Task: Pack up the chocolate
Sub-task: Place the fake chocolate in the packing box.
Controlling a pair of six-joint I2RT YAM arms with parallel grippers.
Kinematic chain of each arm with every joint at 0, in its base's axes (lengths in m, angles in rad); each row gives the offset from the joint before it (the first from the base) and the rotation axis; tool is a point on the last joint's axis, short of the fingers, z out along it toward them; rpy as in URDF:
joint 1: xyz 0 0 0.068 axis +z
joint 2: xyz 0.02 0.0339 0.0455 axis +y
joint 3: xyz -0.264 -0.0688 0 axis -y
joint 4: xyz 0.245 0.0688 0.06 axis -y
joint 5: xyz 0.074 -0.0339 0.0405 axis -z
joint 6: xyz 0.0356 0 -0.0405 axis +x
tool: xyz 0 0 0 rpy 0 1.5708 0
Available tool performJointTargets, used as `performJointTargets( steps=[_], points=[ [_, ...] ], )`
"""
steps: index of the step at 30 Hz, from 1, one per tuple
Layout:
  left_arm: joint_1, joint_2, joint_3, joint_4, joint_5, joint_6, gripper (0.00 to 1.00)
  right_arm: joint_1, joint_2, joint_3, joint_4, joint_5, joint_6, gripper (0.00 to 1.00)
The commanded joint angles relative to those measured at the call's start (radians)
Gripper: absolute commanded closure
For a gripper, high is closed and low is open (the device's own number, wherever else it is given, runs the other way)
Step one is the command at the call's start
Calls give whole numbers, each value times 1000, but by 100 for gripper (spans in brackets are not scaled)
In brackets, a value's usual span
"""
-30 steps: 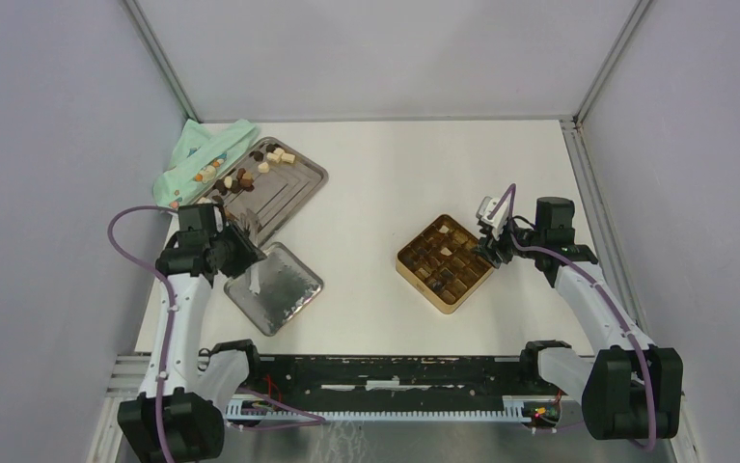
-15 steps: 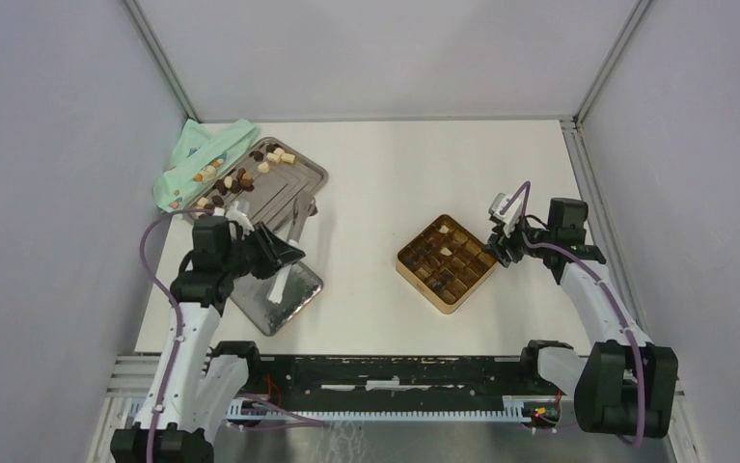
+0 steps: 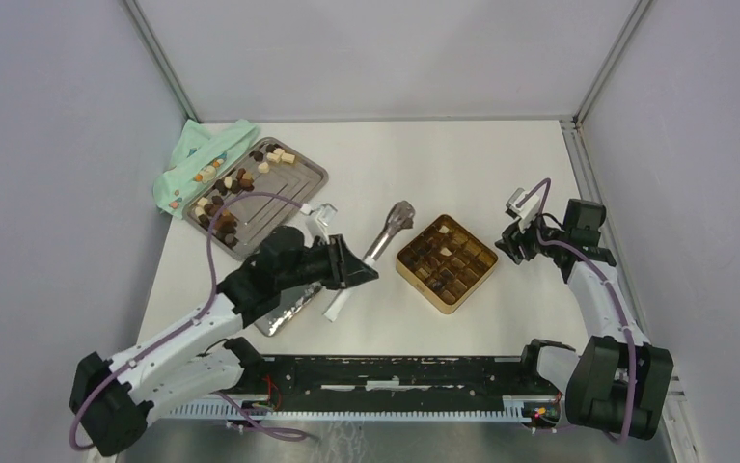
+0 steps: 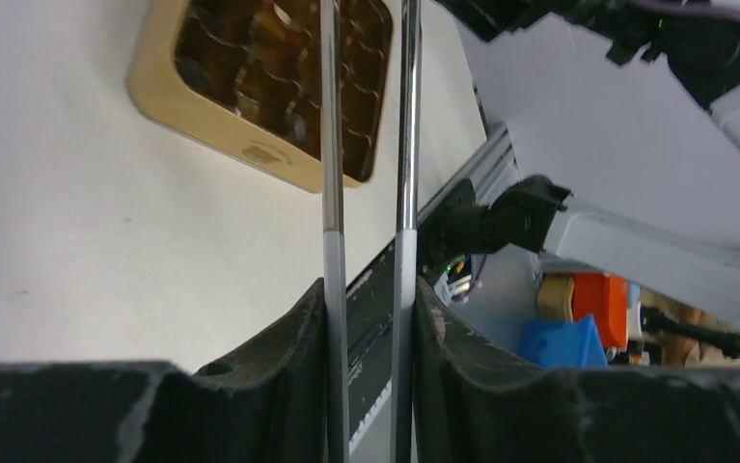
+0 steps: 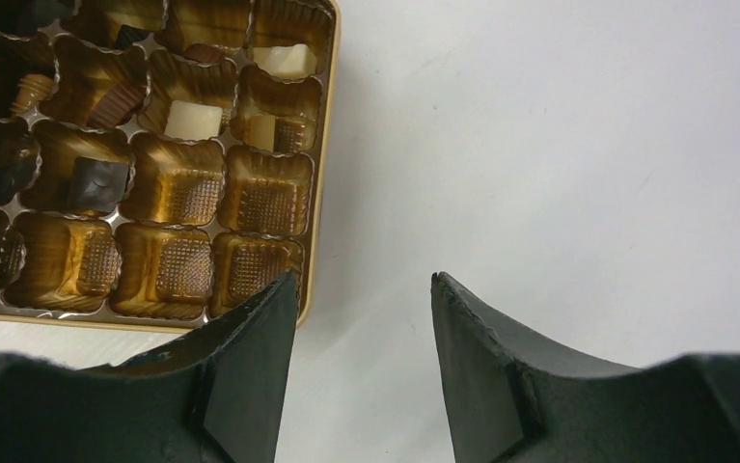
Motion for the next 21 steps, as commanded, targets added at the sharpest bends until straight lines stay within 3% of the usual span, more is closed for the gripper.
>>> performJointTargets(
  steps=[1,3,7,21],
  points=[
    [-195,119,62,191,-180,-18,98,-17,3,16,52,-6,29,41],
    [-294,198,110,185,-251,14,98,-22,4,15,53,-5,30,41],
    [-390,356,203,168,-325,62,98,-29,4,13,55,-7,30,41],
    [-500,679,446,-7,-484,164,98,-36,14,11,47,-19,23,41]
  ],
)
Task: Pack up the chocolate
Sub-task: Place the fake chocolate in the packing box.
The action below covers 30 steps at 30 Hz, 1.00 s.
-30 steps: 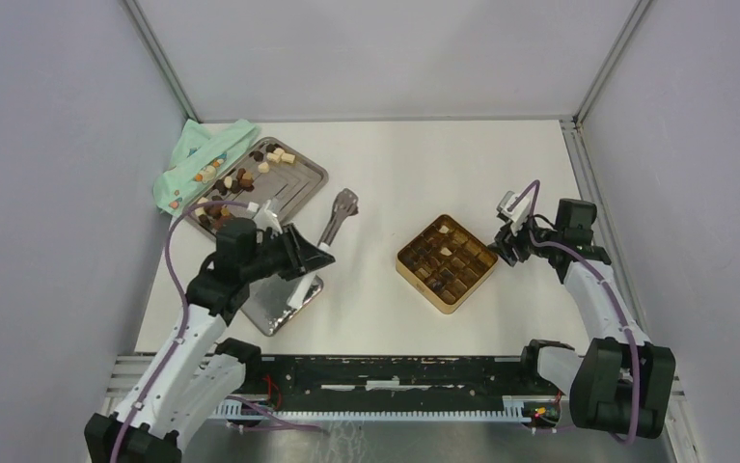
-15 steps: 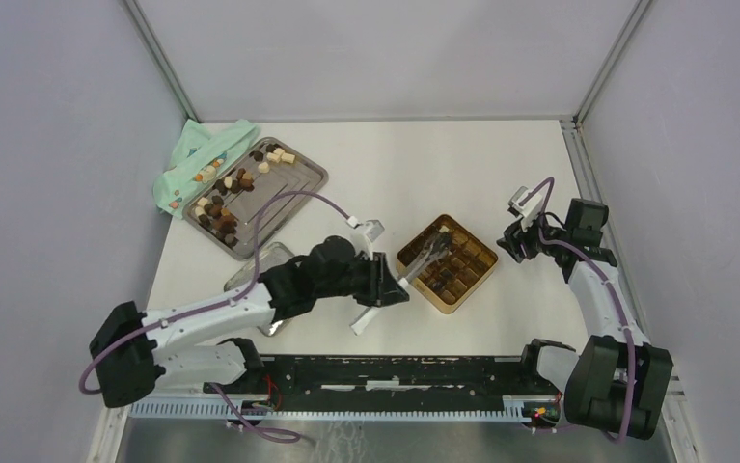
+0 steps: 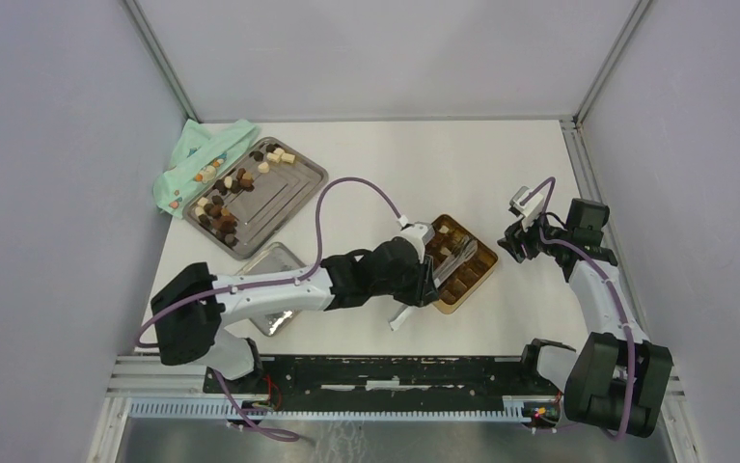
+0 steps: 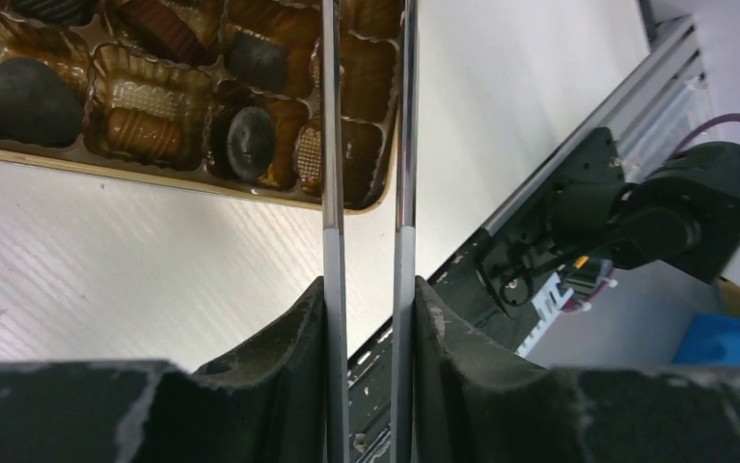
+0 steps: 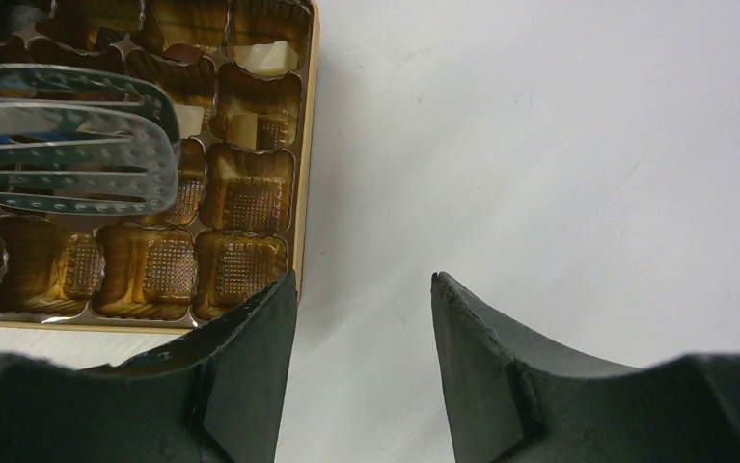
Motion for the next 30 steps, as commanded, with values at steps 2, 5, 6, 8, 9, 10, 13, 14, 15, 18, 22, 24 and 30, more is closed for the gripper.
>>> performJointTargets(
  steps=[2,5,6,8,9,10,13,14,15,18,22,24,30],
  points=[
    [-15,60,98,-54,-92,80,98,-6,3,11,22,-21,1,41],
    [-17,88,129,-81,-103,90,97,-5,3,11,22,-24,2,41],
    [-18,96,137,-87,-107,92,96,-5,3,11,22,-24,1,41],
    [-22,109,153,-103,-116,98,93,-5,4,11,22,-25,1,41],
    [-24,115,160,-112,-121,100,91,-5,5,11,22,-25,1,41],
    [-27,120,167,-119,-129,103,87,-6,4,11,22,-26,1,41],
    [-33,132,184,-137,-143,105,76,-5,4,11,20,-28,1,41],
    [-33,137,189,-146,-145,106,73,-6,4,11,18,-28,0,41],
    [-37,144,197,-156,-153,105,70,-5,5,11,18,-29,0,41],
    [-41,157,218,-184,-174,103,63,-6,4,11,17,-29,-2,40],
    [-43,154,226,-193,-182,99,59,-5,4,11,15,-32,-3,40],
    [-42,147,228,-196,-187,98,56,-6,4,12,15,-34,-3,41],
    [-43,124,226,-199,-195,88,55,-6,3,12,14,-34,-4,41]
  ],
)
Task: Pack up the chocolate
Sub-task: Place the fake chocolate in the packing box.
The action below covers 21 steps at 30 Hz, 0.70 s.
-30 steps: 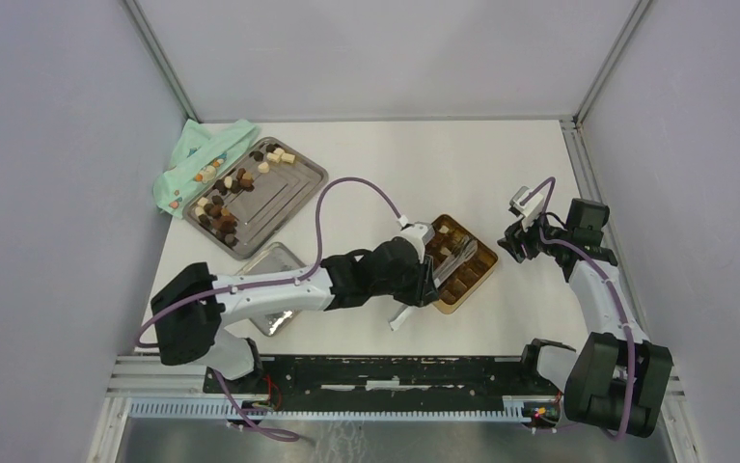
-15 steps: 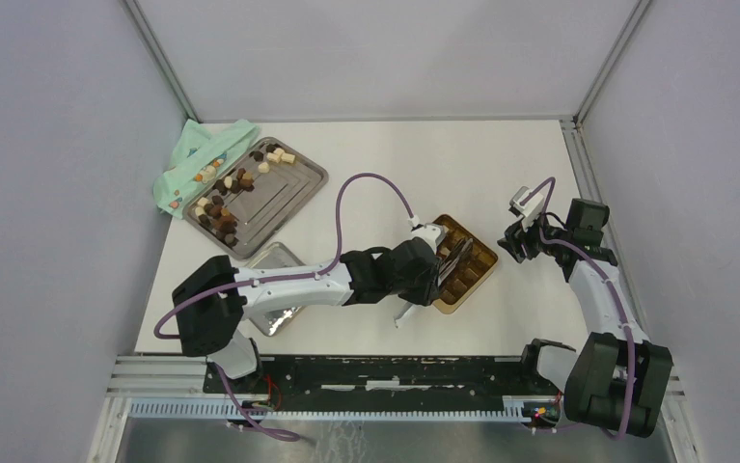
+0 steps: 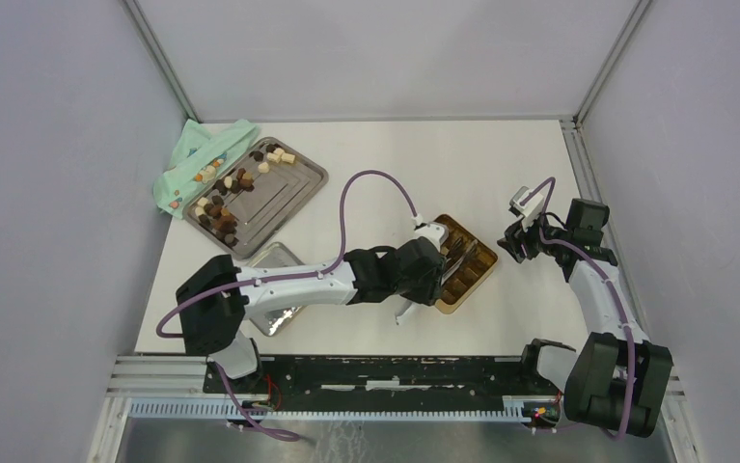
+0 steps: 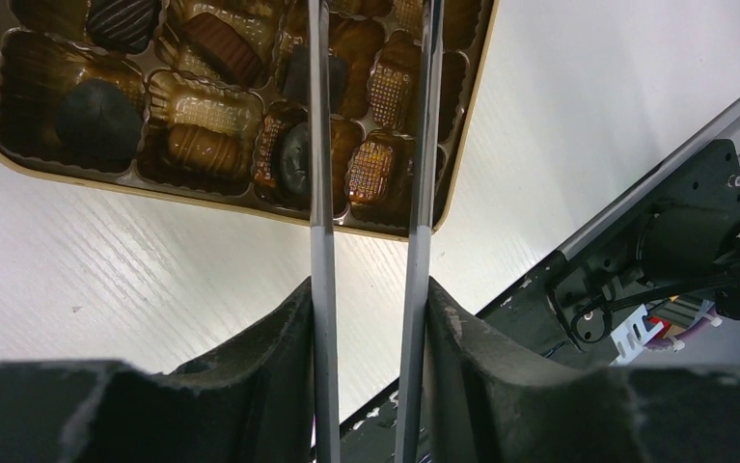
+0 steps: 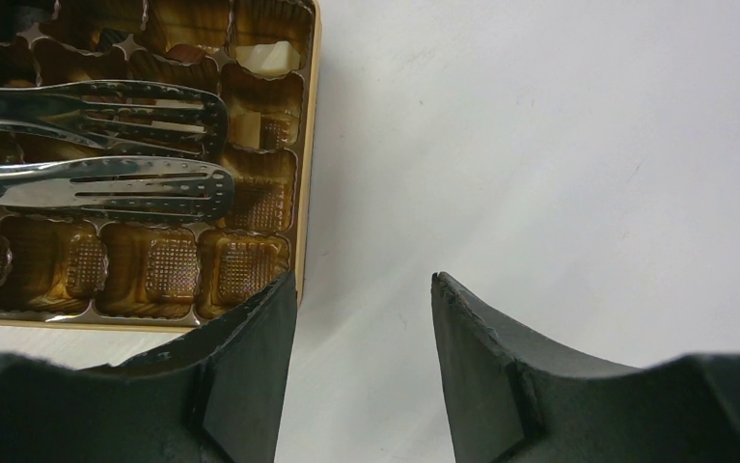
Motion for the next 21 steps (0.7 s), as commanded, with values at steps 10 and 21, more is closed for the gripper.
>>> performJointTargets(
  steps=[10,21],
  points=[
    [-4,-176,-25,52,-62,10,61,-6,-1,12,12,-36,-5,40],
    [312,-491,-121,-228,-68,89,61,-6,-10,12,7,-70,0,41]
  ],
)
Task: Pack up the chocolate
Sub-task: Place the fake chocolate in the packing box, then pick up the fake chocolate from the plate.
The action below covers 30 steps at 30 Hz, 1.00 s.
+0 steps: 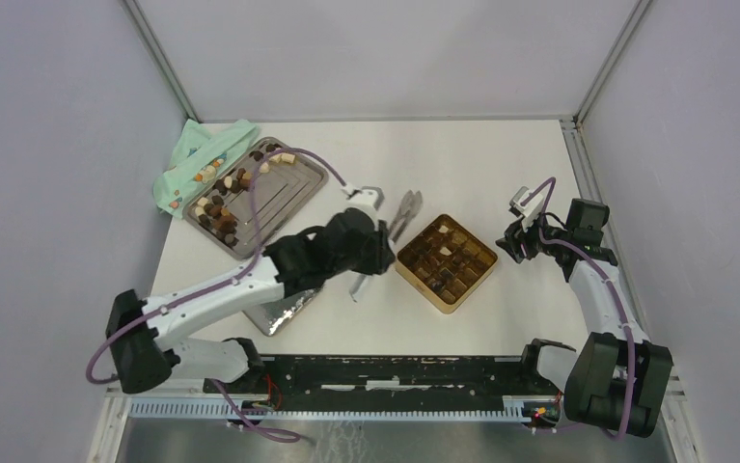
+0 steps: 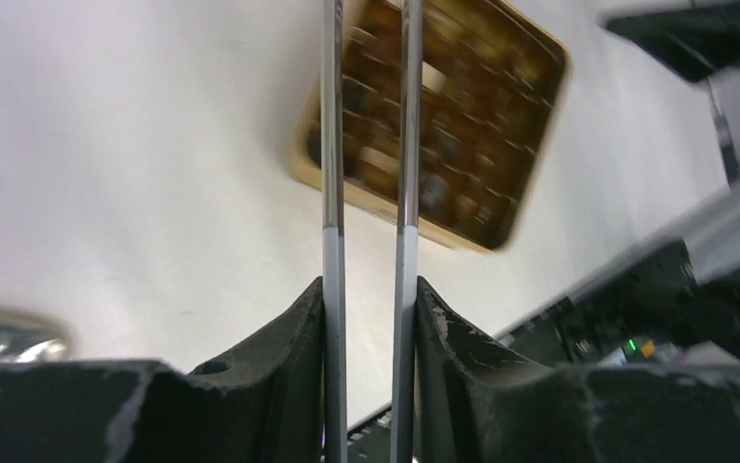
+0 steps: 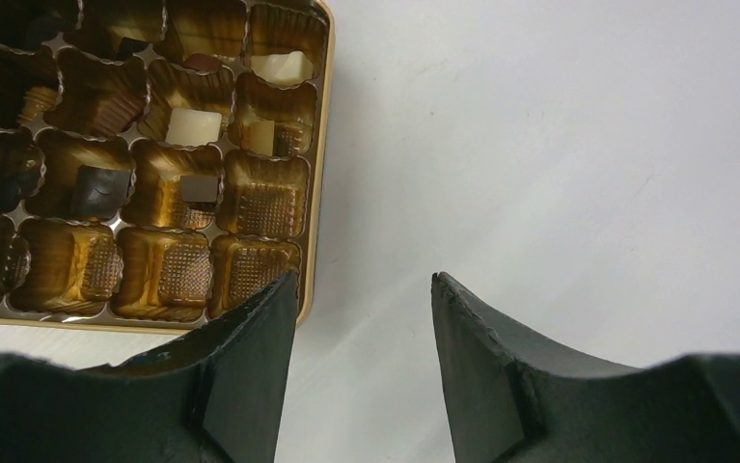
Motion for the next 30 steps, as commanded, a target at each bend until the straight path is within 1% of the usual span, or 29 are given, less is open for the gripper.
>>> performJointTargets(
  steps=[1,4,7,11,15,18,20,24,30],
  points=[
    [253,-176,-42,-139,12,95,61,-5,-13,12,8,-49,1,40],
    [457,-227,-42,-234,44,170,60,-6,-12,11,7,-67,6,40],
    [640,-223,-43,-287,61,249,60,-4,-8,12,-2,-79,5,40],
    [851,-176,-44,-278,138,315,60,10,-10,13,-3,-90,9,40],
    [1017,-81,-19,-233,219,338,60,46,-8,14,-4,-76,9,41],
    [1105,1,24,-213,269,349,60,84,-1,18,-3,-50,8,41],
    [1133,52,62,-213,280,357,60,110,3,21,-5,-32,5,41],
    [1169,133,124,-218,268,372,59,152,16,29,-13,-2,-4,40],
    [1204,226,178,-228,281,400,59,172,18,32,-17,7,-12,40]
  ],
)
